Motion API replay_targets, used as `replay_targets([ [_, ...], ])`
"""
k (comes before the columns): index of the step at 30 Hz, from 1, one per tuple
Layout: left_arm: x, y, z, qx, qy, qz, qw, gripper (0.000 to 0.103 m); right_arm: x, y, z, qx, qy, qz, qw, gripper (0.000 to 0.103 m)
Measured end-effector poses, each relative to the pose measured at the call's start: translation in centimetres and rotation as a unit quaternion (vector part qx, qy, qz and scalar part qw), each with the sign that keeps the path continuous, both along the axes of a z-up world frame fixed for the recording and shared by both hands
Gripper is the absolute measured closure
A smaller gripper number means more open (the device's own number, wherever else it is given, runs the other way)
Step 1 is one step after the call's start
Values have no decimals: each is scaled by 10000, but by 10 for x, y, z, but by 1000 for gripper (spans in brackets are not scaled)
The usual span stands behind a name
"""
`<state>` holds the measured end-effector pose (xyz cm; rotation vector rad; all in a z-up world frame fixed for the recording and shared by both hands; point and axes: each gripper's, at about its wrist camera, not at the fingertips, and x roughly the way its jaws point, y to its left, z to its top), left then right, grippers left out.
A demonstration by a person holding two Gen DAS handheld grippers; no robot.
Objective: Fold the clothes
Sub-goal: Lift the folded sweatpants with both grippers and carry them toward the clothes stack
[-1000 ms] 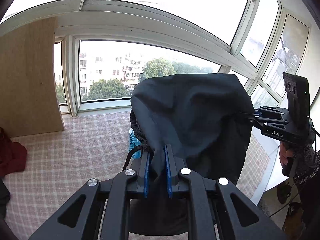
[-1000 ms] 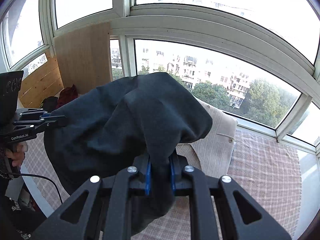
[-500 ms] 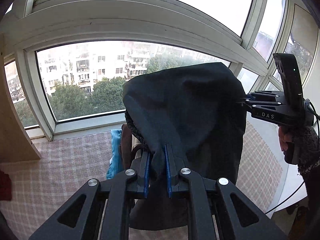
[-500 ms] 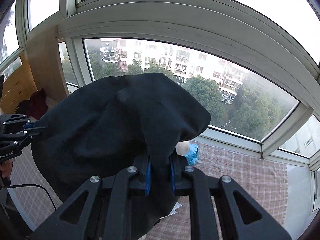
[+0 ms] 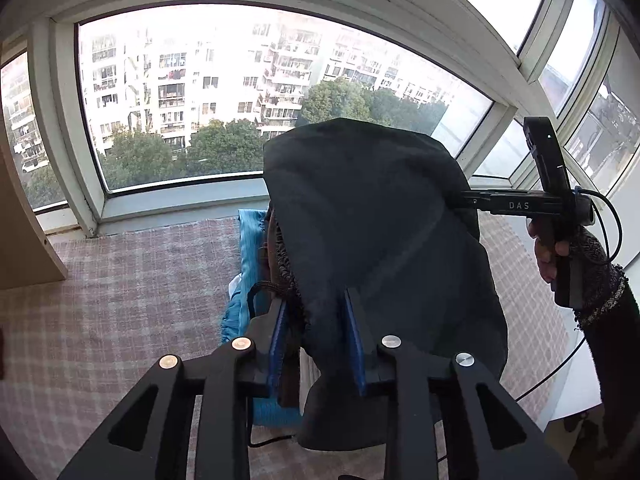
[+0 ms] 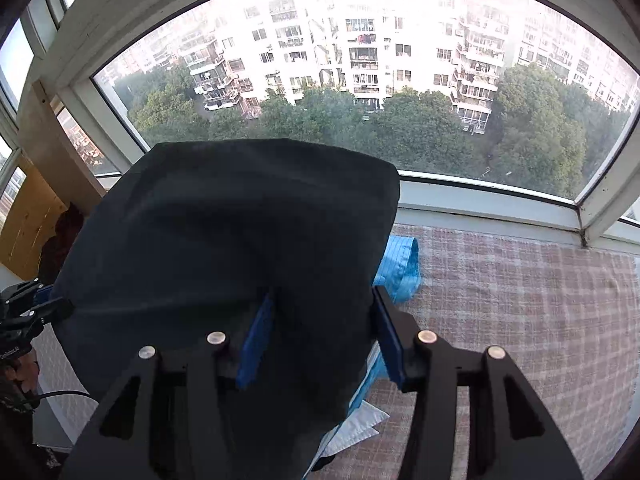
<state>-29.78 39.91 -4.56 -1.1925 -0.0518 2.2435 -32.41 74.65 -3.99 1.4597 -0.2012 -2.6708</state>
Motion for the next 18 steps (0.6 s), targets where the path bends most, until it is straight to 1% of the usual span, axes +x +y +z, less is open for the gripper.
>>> replay_targets([
  [2,6,-14,12,32,163,57,9998,80,27,5,19,219,241,-165,9993,54],
  [4,13,-27,27,117,300,28,9995,80,59,-2,35,455,552,-219,9972,54],
  [5,14,-29,34,111,360,-24,9993,80,76,-11,40,443,769,-64,9960,54],
  [6,13,-27,40,40,449,-94,9989,80,89,-23,41,390,890,169,9951,54],
  [7,11,-23,45,-51,551,-165,9983,81,100,-36,40,332,979,413,9938,54],
  [8,10,-14,49,-140,641,-286,9974,84,107,-49,35,374,987,550,9929,54],
  [9,8,-4,52,-228,726,-429,9962,87,113,-63,28,449,967,652,9922,55],
  [11,4,18,51,-336,779,-790,9933,86,119,-82,9,563,859,820,9913,59],
  [13,1,35,45,-516,772,-975,9909,87,126,-101,-10,740,591,893,9915,59],
  [14,-1,33,44,-550,786,-942,9909,88,129,-105,-23,825,412,924,9914,59],
  [16,-4,24,44,-562,829,-817,9916,88,136,-108,-51,1237,52,935,9879,59],
  [18,-8,8,36,-630,751,-747,9924,88,145,-106,-58,1366,-7,911,9864,59],
])
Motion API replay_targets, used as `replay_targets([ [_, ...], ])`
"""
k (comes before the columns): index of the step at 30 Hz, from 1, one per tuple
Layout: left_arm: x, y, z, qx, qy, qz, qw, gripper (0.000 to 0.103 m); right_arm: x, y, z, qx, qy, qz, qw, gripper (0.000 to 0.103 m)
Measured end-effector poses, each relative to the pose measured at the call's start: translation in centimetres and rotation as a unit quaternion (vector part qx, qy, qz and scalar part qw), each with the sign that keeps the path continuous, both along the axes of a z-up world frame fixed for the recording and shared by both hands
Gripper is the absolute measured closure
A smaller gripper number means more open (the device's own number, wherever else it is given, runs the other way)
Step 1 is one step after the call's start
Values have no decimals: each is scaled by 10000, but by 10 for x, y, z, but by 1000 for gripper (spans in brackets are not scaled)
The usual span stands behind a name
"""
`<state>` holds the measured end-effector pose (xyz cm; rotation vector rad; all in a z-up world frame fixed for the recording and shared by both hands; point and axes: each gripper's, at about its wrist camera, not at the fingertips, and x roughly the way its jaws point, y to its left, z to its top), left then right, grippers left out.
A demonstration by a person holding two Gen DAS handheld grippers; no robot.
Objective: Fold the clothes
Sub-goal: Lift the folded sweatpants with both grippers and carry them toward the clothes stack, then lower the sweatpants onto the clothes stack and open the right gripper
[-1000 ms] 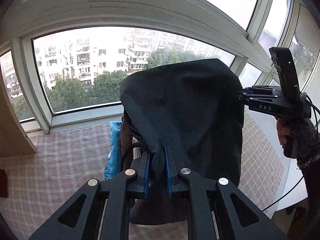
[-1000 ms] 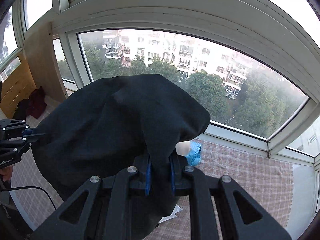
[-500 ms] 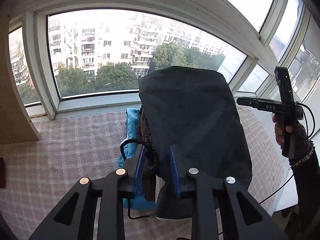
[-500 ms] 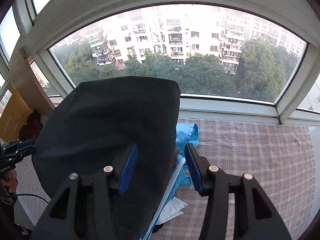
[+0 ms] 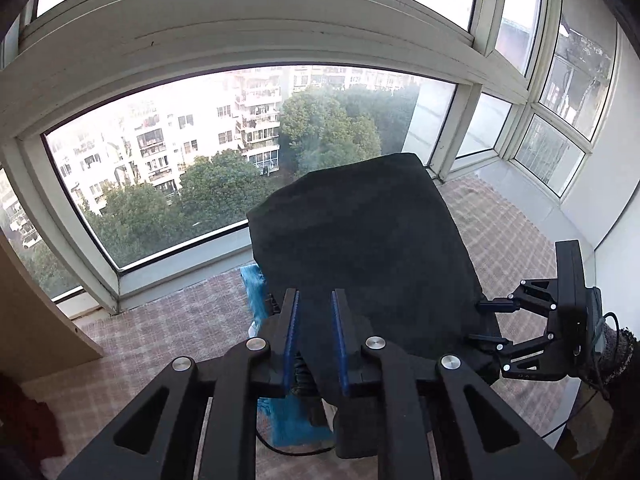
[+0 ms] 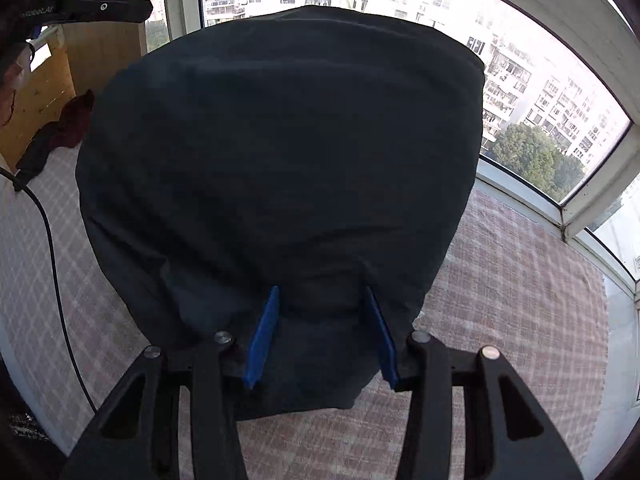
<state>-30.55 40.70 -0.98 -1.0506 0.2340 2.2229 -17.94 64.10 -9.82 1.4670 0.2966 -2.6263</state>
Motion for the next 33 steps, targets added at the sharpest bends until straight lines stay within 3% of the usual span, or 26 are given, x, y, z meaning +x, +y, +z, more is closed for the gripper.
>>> replay_targets([
  [5,5,-28,-40,-271,-324,-411,9983,90,22,-13,38,-242,572,24,9981,59],
  [9,17,-19,-54,-622,-25,-1127,9917,86,33,-54,49,-504,648,555,9951,58],
  [11,16,-14,-57,-672,65,-1394,9879,89,36,-75,44,-426,575,762,9945,58],
  [14,21,-3,-53,-590,67,-1950,9790,90,36,-96,30,-386,396,950,9939,58],
  [18,31,14,-53,-809,105,-2519,9643,92,30,-113,16,-193,348,963,9946,58],
  [22,32,16,-37,-377,-248,-2692,9620,98,24,-129,14,-85,424,1057,9935,58],
  [24,36,12,-24,-154,-337,-2782,9598,97,21,-134,10,-244,100,1290,9913,58],
  [27,42,-6,-11,-425,-177,-2611,9642,97,26,-117,25,-893,-80,1448,9854,58],
  [30,46,-16,6,-348,-100,-2466,9684,98,25,-77,54,-1558,328,850,9836,58],
  [33,54,-2,15,-236,106,-2536,9670,97,8,-56,59,-1099,723,78,9913,58],
])
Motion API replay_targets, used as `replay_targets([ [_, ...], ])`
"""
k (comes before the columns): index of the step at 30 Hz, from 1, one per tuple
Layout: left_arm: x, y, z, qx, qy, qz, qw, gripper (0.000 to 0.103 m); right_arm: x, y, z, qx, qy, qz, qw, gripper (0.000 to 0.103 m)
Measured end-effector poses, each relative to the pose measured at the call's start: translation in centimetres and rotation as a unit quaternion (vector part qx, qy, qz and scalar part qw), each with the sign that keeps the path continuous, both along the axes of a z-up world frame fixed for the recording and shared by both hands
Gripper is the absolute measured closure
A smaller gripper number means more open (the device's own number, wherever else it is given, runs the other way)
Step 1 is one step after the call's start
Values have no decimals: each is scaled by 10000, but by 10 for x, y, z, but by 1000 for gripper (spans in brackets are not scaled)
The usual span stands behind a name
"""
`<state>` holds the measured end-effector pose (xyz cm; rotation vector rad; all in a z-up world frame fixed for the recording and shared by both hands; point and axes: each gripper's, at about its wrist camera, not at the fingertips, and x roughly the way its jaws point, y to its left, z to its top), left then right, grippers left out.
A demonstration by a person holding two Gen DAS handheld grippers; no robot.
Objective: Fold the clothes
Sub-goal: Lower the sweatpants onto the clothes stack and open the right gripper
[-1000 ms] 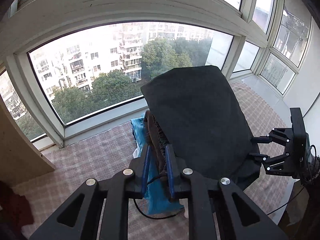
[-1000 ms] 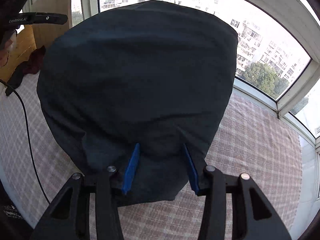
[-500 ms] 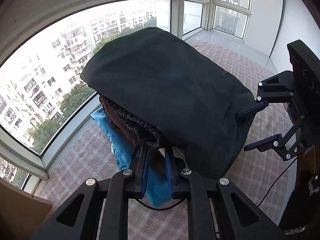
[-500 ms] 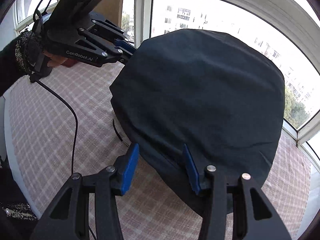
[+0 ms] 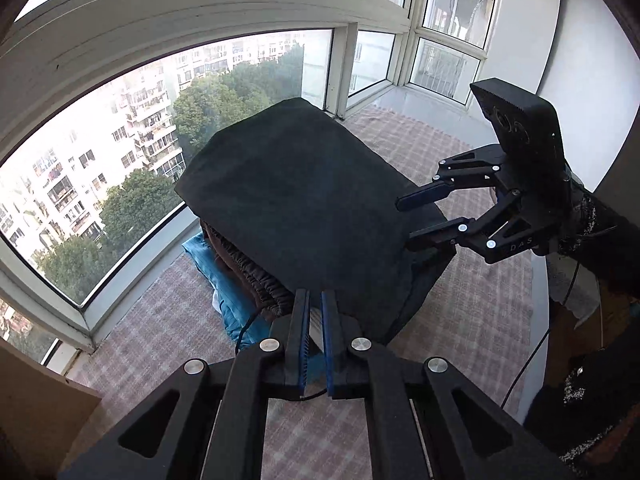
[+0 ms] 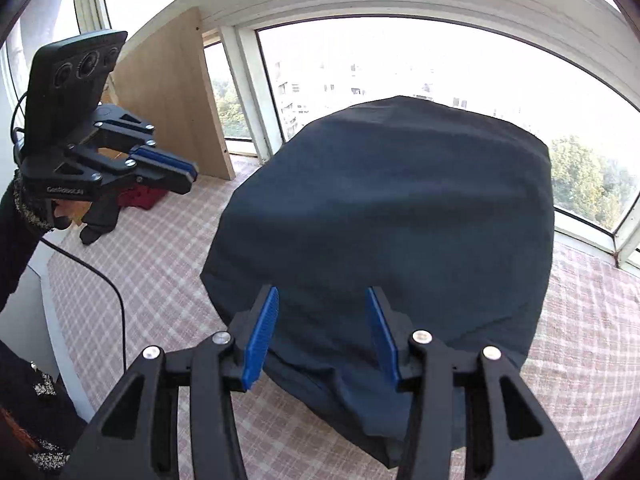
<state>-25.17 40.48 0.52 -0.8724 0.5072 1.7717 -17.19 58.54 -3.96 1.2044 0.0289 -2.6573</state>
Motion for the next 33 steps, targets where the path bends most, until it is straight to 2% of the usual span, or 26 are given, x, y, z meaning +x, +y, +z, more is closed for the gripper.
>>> replay_targets([
  [1,0,8,-3,87,-1,-37,10000,97,-5,4,-2,107,68,-230,9997,58],
  [3,-4,25,-21,107,-169,-57,9998,94,-13,3,-20,99,-113,-402,9991,58],
  [5,-9,36,-55,-227,-236,72,9994,94,-18,1,-41,130,-352,-477,9982,58],
  [7,-14,34,-73,-305,-500,131,9982,97,-13,-8,-61,373,-503,-312,9975,57],
  [8,-16,32,-81,-315,-652,152,9973,101,-9,-13,-64,532,-512,-191,9971,57],
  [9,-18,30,-88,-326,-805,173,9961,101,-5,-19,-65,699,-503,-59,9963,57],
  [10,-19,28,-81,-257,-793,198,9963,101,-2,-22,-61,745,-522,47,9958,58],
  [11,-20,27,-68,-152,-706,224,9971,101,0,-21,-52,565,-532,131,9969,58],
  [13,-23,24,-41,59,-532,276,9982,100,1,-6,-25,-46,-276,146,9995,58],
  [15,-37,28,-17,312,-313,501,9978,96,-9,14,3,-240,156,-172,9994,58],
  [17,-59,37,-3,480,-118,839,9952,96,-32,33,19,-89,457,-600,9971,58],
  [19,-80,51,-6,481,-77,1107,9927,97,-61,51,24,72,596,-978,9934,58],
  [20,-91,59,-9,467,-71,1235,9912,97,-77,61,20,23,518,-1158,9919,58],
  [22,-107,76,-28,220,-160,1390,9899,96,-103,79,4,-223,234,-1422,9893,58],
  [24,-122,89,-50,-95,-235,1511,9882,94,-124,89,-20,-249,-83,-1560,9874,58],
  [28,-144,103,-73,-233,-402,1647,9852,90,-155,99,-64,-106,-604,-1662,9842,58],
  [32,-148,115,-73,-328,-370,1646,9851,88,-162,95,-55,-62,-612,-1770,9823,58],
  [33,-148,115,-71,-364,-336,1628,9854,88,-150,101,-47,-55,-530,-1738,9833,58],
])
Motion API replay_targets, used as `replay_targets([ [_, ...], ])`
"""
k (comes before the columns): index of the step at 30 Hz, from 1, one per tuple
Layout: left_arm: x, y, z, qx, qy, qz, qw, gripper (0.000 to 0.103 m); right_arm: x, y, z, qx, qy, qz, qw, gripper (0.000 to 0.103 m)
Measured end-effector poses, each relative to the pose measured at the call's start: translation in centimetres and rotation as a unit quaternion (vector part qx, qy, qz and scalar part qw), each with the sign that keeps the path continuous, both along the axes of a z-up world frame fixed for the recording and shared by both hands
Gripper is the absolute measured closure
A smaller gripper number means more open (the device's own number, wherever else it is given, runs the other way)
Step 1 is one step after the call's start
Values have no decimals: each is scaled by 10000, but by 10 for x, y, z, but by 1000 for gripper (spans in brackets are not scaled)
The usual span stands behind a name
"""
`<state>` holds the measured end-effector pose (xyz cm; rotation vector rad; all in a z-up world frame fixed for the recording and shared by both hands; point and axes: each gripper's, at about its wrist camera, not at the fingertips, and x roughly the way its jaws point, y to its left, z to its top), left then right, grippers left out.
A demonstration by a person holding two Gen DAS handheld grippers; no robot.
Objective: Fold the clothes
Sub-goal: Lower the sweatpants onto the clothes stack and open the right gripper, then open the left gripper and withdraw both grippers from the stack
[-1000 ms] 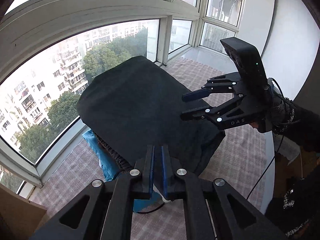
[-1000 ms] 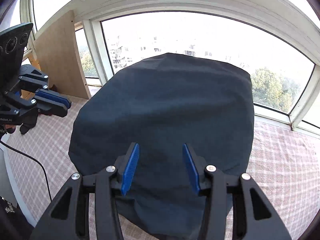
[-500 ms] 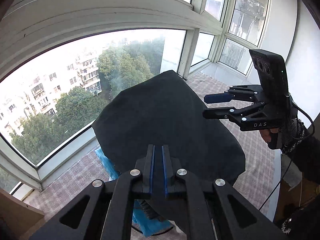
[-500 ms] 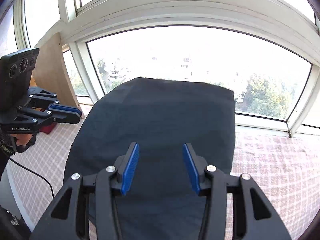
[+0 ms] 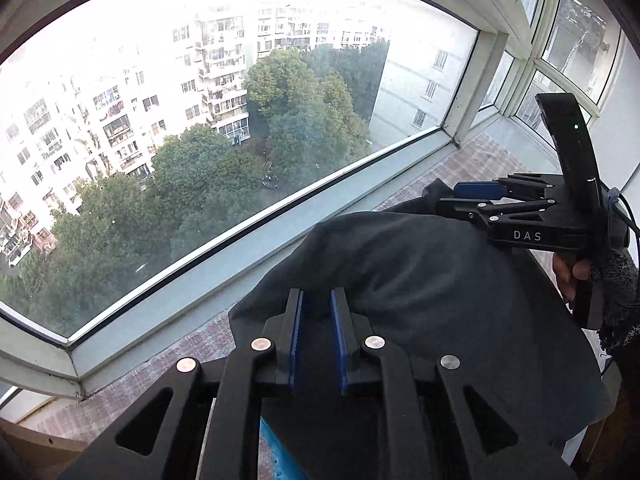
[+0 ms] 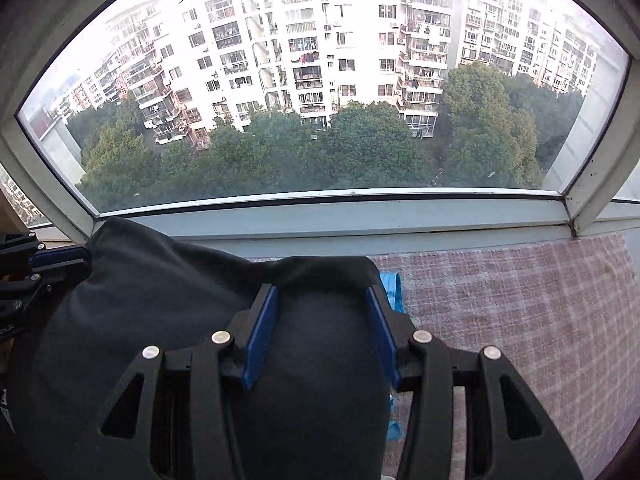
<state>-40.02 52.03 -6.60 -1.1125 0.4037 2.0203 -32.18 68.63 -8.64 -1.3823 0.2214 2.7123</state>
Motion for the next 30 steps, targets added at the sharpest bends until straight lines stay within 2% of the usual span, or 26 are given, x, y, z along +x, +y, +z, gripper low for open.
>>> replay_targets([
  [3,1,-5,7,-43,51,50,10000,87,50,23,30,67,317,161,9993,58],
  [6,4,-23,25,87,135,283,9995,90,109,3,53,562,317,285,9975,58],
  [8,22,-38,41,217,306,293,9989,90,158,-10,57,500,380,292,9976,57],
  [10,53,-54,51,253,518,207,9981,80,210,-24,56,320,461,418,9975,57],
  [11,70,-62,54,262,579,217,9977,71,229,-34,52,365,486,463,9971,57],
  [12,86,-69,53,307,567,172,9978,69,228,-60,46,482,504,513,9962,57],
  [13,101,-74,52,365,528,99,9979,69,228,-67,44,651,491,537,9952,57],
  [15,128,-84,43,257,489,93,9984,69,233,-62,31,683,126,433,9966,57],
  [18,161,-104,41,156,421,342,9984,69,241,-54,9,659,-488,249,9963,57],
  [20,191,-116,52,220,558,474,9971,68,262,-44,25,364,-321,-21,9988,57],
  [22,224,-130,70,370,752,564,9949,51,280,-42,52,70,53,-222,9997,57],
  [23,241,-137,79,452,854,605,9935,39,290,-52,61,17,213,-314,9993,51],
  [25,262,-155,97,567,940,757,9911,31,312,-73,73,-48,481,-440,9979,45],
  [26,273,-162,102,589,983,829,9899,28,319,-91,81,-49,571,-437,9974,44],
  [28,286,-174,101,460,1078,1039,9877,27,304,-101,66,49,633,-439,9970,44],
  [30,298,-186,99,303,1172,1263,9846,27,303,-114,67,162,651,-445,9968,44],
])
